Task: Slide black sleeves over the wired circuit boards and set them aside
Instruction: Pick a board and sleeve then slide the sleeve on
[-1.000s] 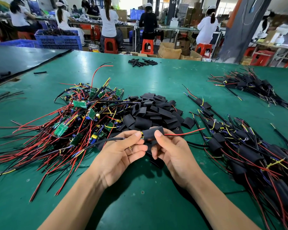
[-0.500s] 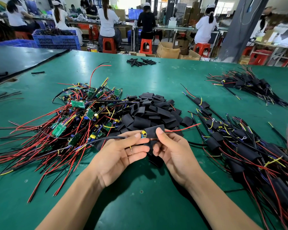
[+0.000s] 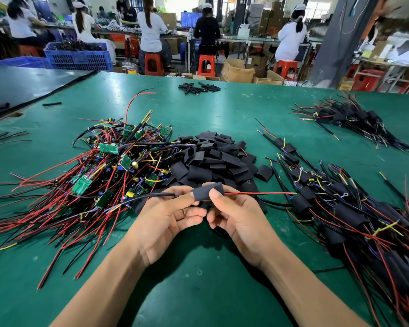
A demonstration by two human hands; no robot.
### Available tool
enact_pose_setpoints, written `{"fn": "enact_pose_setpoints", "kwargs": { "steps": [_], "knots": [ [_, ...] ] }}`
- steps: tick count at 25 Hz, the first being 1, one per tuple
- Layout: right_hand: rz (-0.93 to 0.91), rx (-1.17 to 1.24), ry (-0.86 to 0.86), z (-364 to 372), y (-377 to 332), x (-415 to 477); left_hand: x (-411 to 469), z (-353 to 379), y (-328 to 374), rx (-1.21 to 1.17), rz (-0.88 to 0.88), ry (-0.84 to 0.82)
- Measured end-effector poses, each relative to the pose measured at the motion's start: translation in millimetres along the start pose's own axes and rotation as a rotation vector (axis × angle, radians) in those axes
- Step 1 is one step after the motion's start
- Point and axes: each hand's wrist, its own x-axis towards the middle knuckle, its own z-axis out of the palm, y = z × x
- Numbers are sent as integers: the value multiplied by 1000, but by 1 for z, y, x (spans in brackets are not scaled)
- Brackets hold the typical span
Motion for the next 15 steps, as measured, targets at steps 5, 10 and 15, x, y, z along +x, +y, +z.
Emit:
{"fn": "enact_pose_setpoints", "kwargs": {
  "steps": [5,10,15],
  "knots": [
    [-22,130,110,1,-3,3,1,-3,2,-17,85,14],
    [-20,144,189,-5,-8,6,2,-4,-1,22,172,68],
    [13,35,140,-3,-4,4,2,-4,-3,102,259,84]
  ]
}}
